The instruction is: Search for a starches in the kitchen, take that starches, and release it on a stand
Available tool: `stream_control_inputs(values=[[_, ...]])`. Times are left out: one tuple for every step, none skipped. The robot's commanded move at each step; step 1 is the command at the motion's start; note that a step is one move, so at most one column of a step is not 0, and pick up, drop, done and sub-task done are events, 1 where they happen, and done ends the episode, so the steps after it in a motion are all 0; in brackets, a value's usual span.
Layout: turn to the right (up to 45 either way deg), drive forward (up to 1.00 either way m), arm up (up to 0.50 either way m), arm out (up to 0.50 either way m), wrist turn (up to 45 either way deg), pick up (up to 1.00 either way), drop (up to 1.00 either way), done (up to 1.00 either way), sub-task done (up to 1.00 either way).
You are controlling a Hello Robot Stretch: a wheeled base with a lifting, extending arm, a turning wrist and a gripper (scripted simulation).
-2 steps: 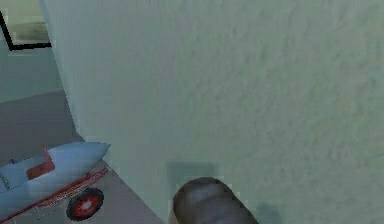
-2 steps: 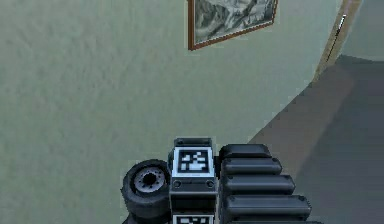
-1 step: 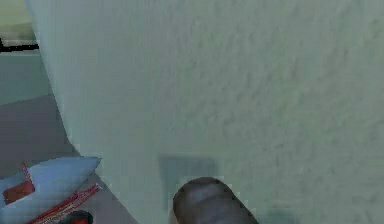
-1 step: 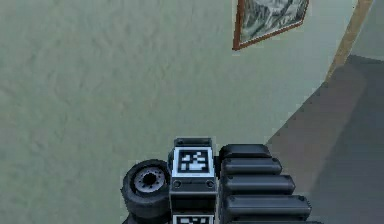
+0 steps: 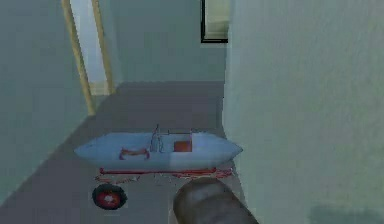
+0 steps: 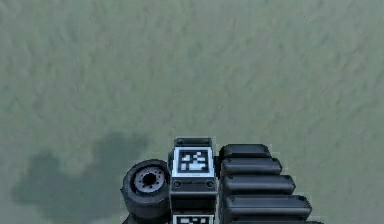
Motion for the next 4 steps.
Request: stream_control_inputs(values=[[-45.0, 0.00, 0.00, 0.00, 0.0, 0.00, 0.00, 0.00, 0.00], [0.0, 1.00, 0.00, 0.00, 0.0, 0.00, 0.00, 0.00, 0.00], [-6.0, 0.00, 0.00, 0.00, 0.0, 0.00, 0.00, 0.00, 0.00], [0.0, 0.25, 0.00, 0.00, 0.0, 0.00, 0.00, 0.00, 0.00]])
